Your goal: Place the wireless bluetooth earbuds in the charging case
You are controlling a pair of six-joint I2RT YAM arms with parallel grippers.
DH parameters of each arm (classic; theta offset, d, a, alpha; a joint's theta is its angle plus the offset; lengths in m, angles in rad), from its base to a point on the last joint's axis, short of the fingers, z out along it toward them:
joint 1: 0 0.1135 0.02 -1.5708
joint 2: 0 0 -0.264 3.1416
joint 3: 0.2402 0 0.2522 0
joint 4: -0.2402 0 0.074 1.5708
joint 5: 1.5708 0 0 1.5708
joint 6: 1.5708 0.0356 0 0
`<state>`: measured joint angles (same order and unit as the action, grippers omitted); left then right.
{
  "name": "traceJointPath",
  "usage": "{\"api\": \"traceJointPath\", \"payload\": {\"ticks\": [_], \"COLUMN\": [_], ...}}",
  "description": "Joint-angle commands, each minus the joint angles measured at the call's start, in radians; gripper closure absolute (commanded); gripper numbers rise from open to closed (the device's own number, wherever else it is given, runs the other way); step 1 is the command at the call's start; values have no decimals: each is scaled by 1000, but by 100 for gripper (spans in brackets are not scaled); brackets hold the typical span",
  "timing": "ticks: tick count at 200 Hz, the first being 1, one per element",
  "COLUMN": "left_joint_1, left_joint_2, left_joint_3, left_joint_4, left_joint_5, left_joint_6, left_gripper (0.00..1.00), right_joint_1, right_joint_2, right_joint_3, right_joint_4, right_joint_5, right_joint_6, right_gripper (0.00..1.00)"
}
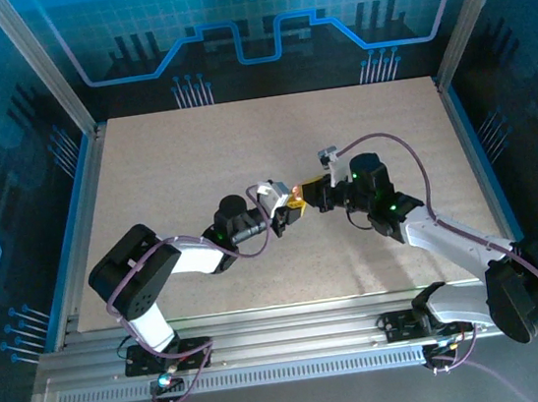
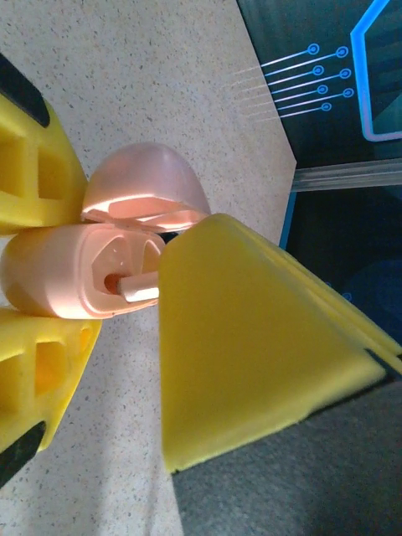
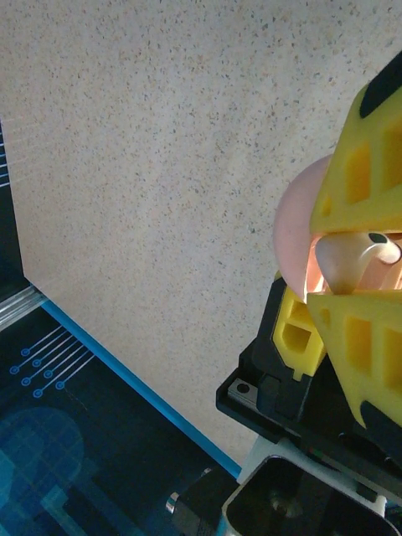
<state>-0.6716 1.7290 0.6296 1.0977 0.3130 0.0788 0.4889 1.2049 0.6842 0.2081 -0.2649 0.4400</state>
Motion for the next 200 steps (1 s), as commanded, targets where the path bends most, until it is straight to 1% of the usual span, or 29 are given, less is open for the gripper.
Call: {"api": "traceJointPath", "payload": {"ticks": [1,79,128,200], "left_joint_1": [-9,-8,-9,-9], "left_joint_2": [-15,-29,-54,-58], "left_joint_3": [-18,-21,-31,-31], "left_joint_4": [72,87,73,76], "left_joint_5": [35,28,26,37], "left_joint_6": [-22,-35,-23,-24], "left_gripper": [80,80,79,79], "right_joint_1": [11,44,55,65], "right_joint_2": [-19,-19,-14,3], "right_joint_3": [-9,-16,-16,-8], "right_joint_4": [24,19,13,15], "right_joint_5": [27,21,18,21], "right_joint_6": [-25,-71,-77,-79], "right_gripper": [80,79,76,75]}}
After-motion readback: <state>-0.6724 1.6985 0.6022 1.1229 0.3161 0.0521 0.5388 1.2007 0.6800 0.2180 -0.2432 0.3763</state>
